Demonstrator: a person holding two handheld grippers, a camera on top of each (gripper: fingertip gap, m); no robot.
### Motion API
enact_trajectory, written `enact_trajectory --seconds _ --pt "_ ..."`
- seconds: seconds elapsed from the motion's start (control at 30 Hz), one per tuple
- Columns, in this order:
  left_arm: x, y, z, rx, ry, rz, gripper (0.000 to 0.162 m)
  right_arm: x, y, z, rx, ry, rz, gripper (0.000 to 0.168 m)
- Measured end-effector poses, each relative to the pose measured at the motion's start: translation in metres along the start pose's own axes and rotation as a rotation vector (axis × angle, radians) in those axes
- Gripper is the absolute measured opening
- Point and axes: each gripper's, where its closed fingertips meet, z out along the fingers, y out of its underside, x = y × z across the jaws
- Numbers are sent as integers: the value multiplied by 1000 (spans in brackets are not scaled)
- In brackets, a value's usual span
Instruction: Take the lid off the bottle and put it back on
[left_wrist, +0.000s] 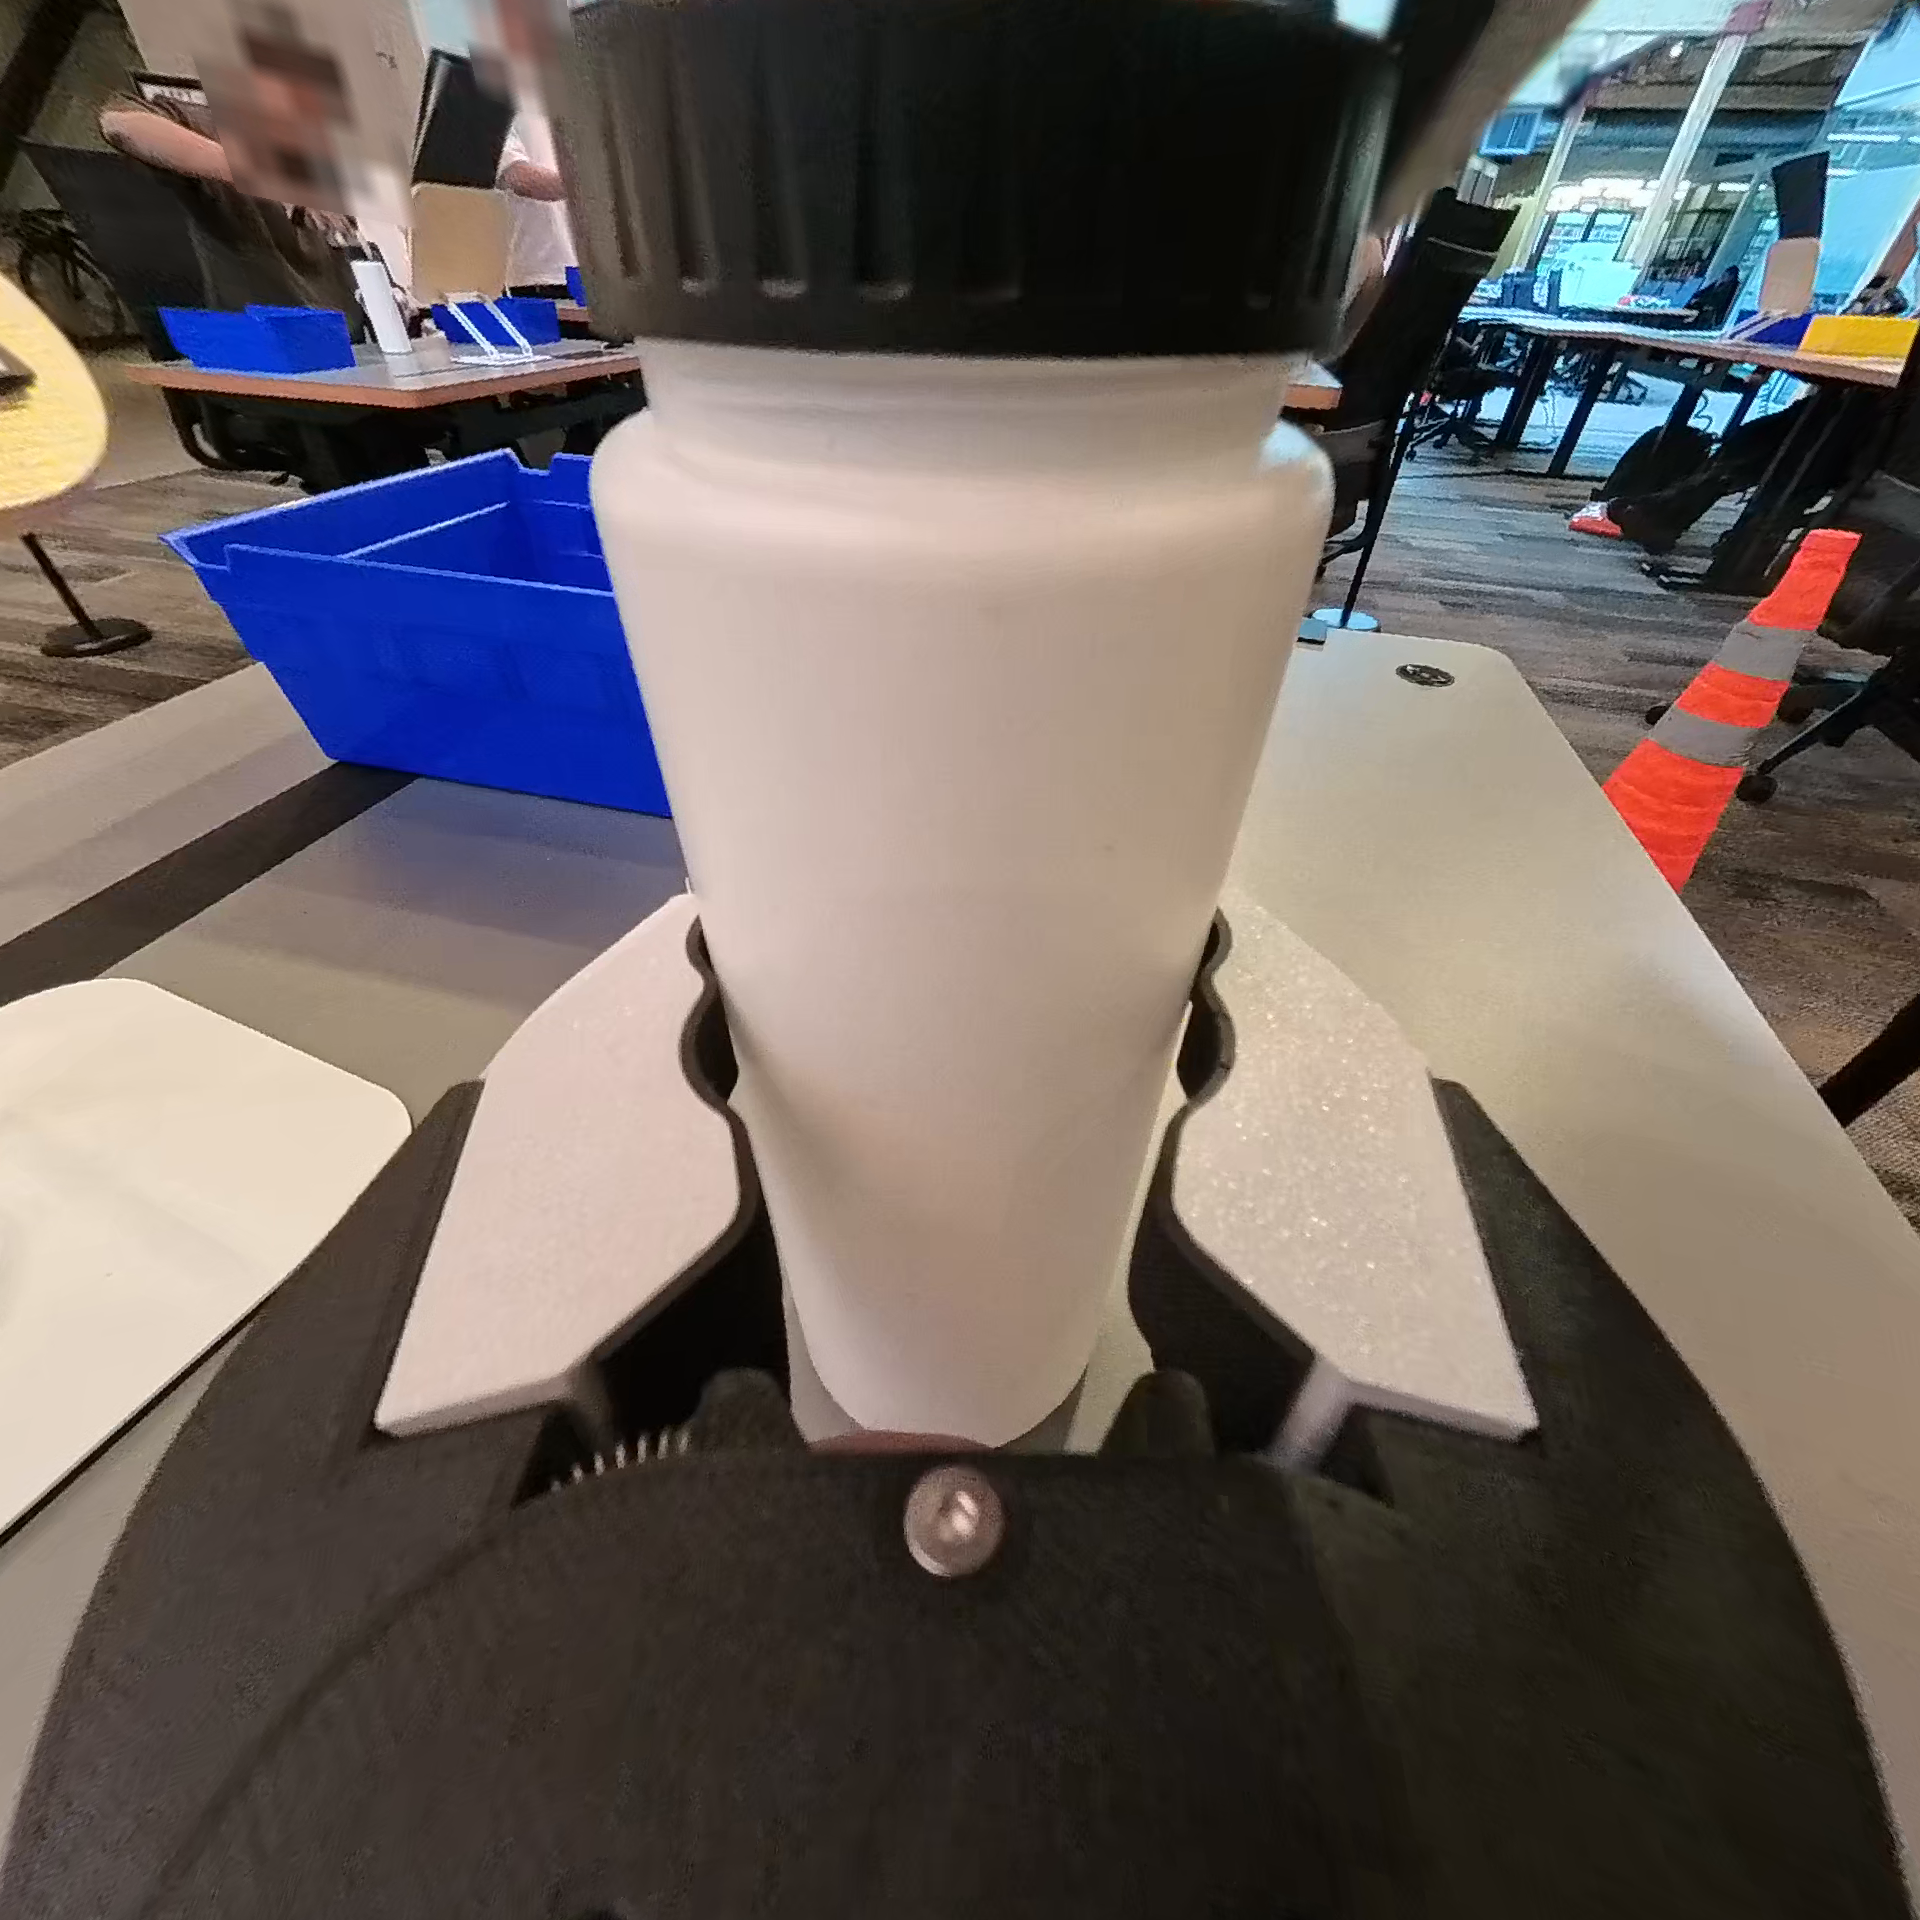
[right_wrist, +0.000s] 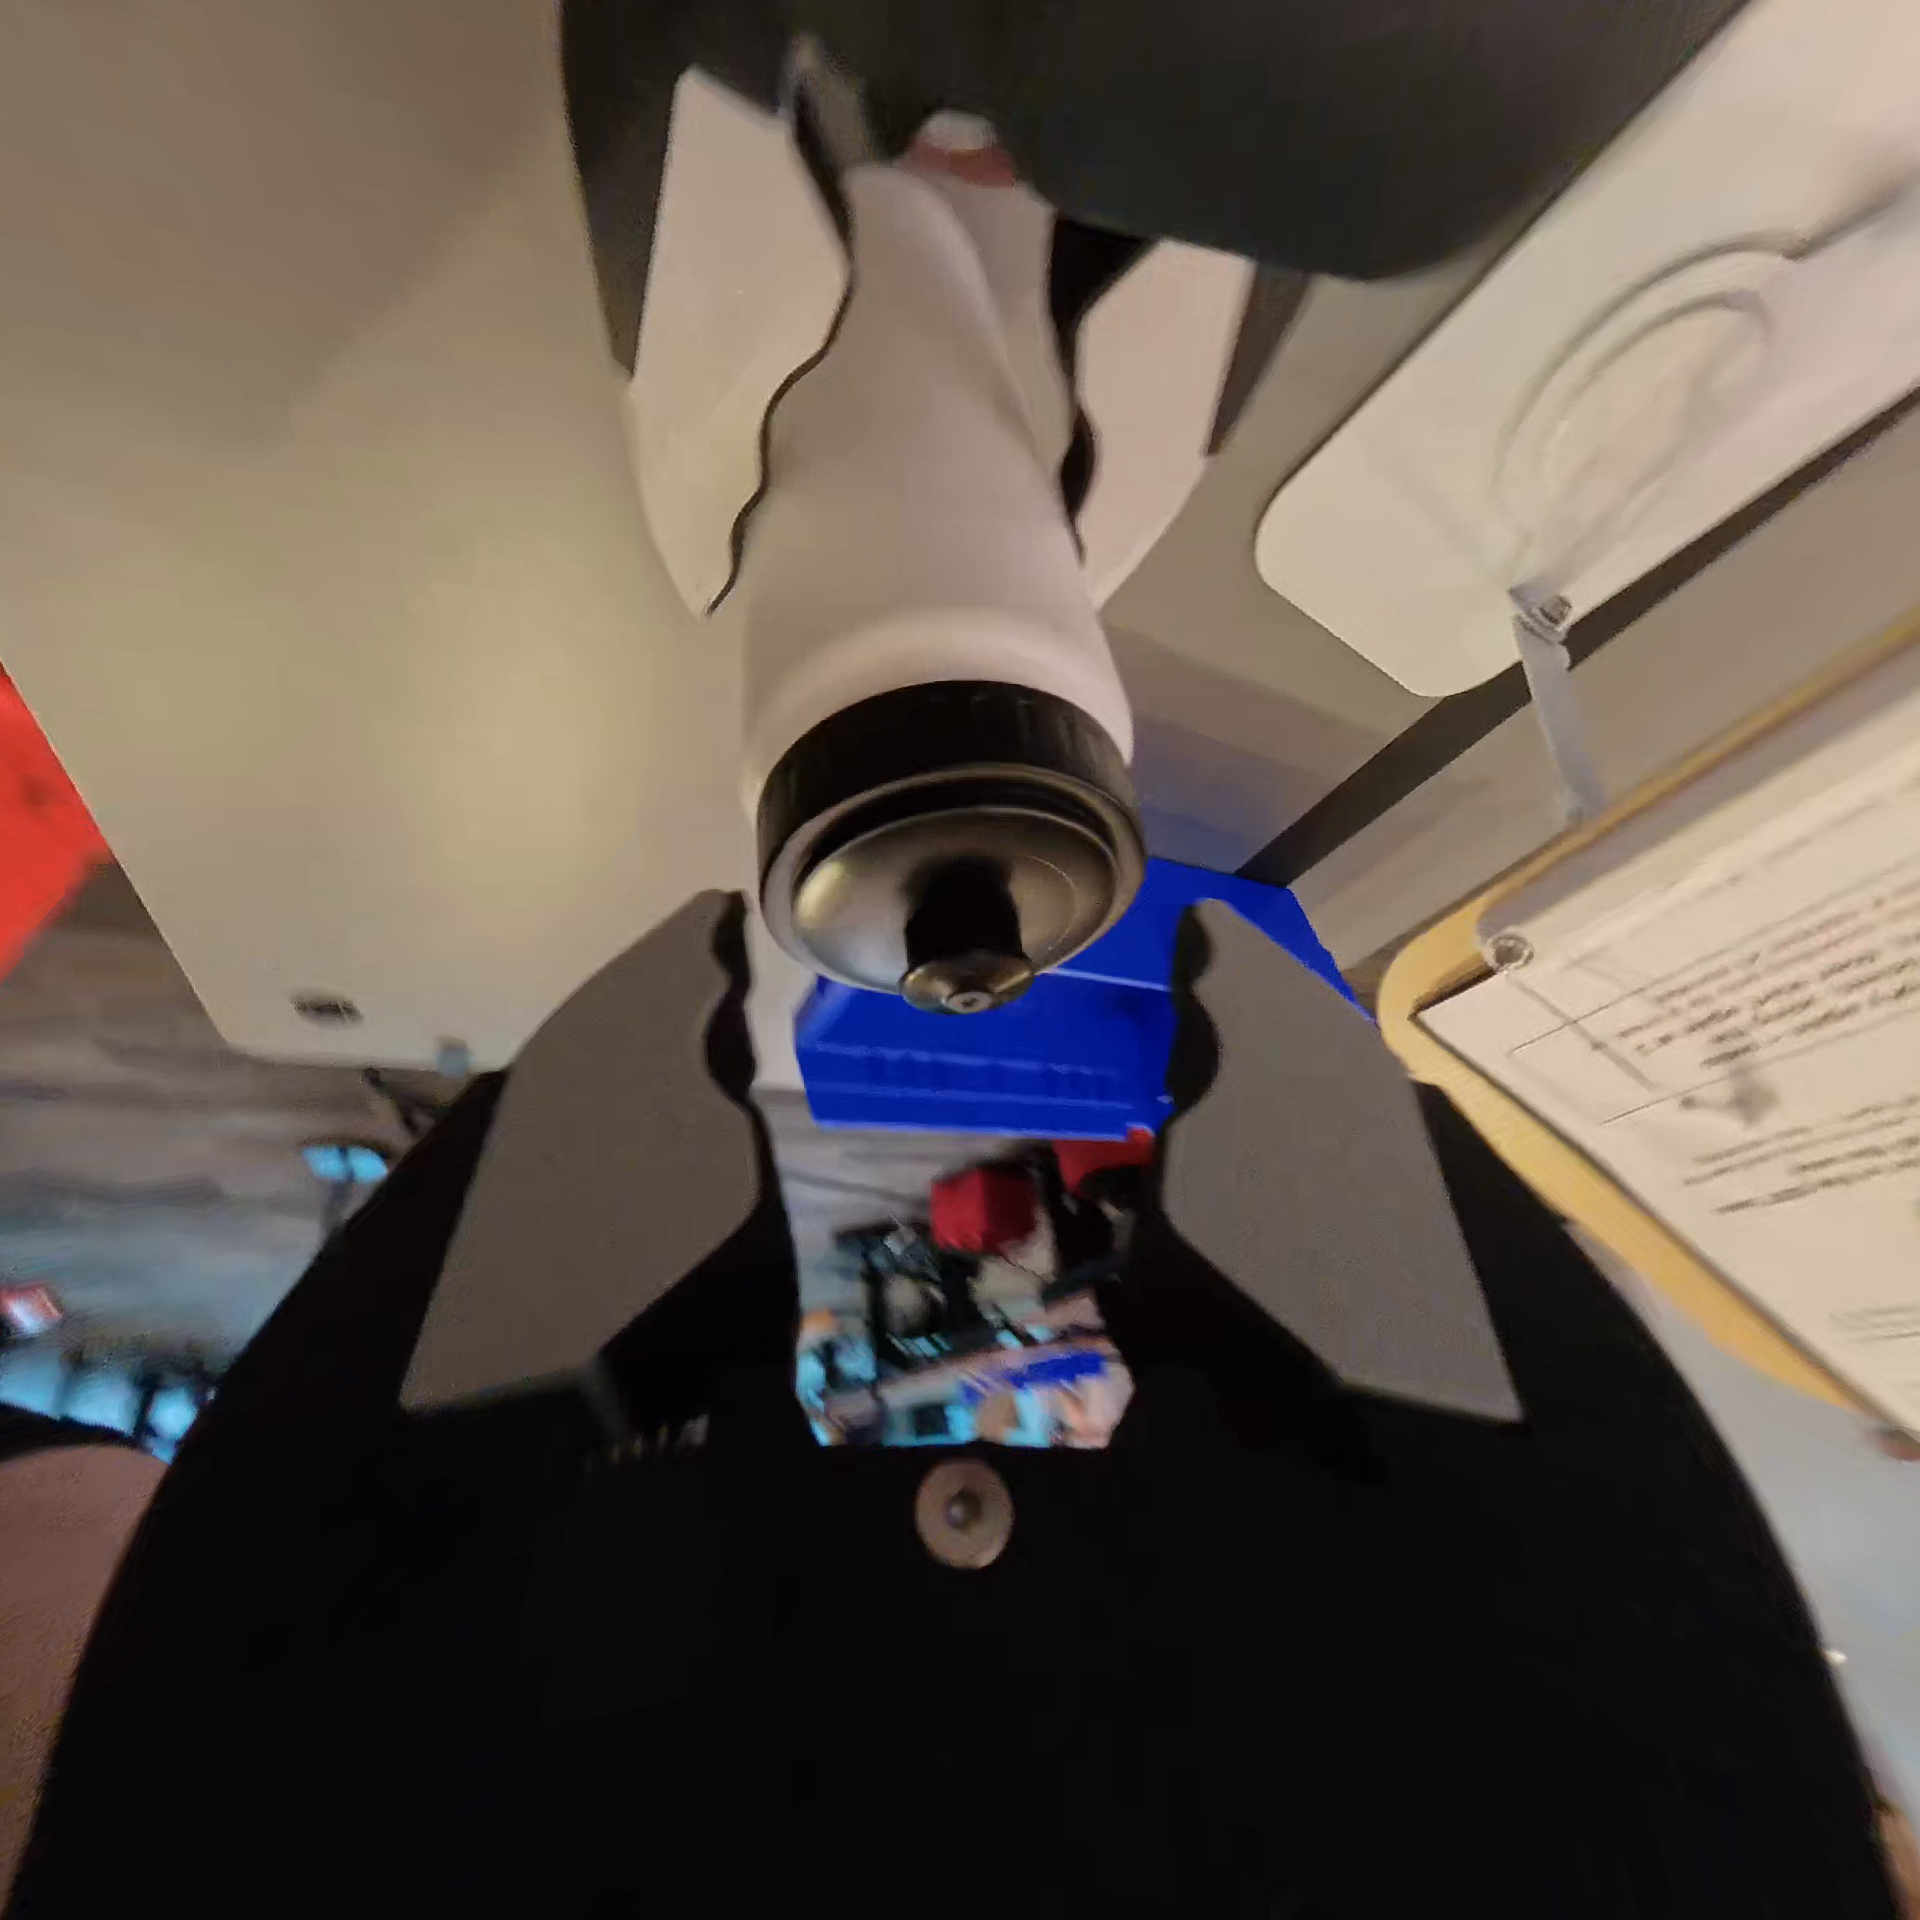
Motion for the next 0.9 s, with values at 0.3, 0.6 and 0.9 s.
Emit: enact_trajectory --seconds 0.3,0.6,0.9 --pt "1 0 1 -1 -2 5 85 0 -5 -7 520 -235 647 76" --pt "2 0 1 -2 2 8 85 -6 -11 2 524 -269 585 69" --pt "2 0 1 -3 6 9 85 -7 -6 2 178 -118 -43 68"
